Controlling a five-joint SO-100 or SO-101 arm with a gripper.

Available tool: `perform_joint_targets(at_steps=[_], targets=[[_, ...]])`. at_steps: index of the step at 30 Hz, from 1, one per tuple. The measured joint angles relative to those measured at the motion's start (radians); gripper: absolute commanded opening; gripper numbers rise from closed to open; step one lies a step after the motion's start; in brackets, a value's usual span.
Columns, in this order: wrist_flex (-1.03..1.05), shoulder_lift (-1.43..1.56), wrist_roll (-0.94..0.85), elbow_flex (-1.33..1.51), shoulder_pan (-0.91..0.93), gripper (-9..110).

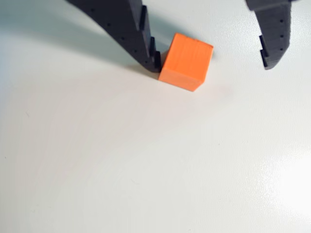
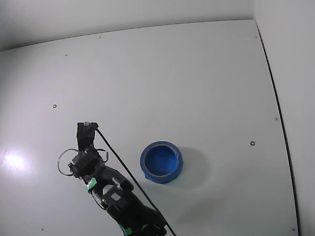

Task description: Grasp a block and put it in the bin.

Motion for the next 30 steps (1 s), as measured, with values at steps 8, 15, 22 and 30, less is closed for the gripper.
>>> perform_joint_targets(at_steps=[8, 15, 22, 30], targets=[[-0.008, 0.002, 0.0, 0.0, 0.0, 0], [-0.012, 0.041, 0.0, 0.052, 0.063, 0], [0.002, 0.264, 0.0, 0.235, 0.295, 0], [0.002, 0.769, 0.0, 0.431, 0.71, 0]])
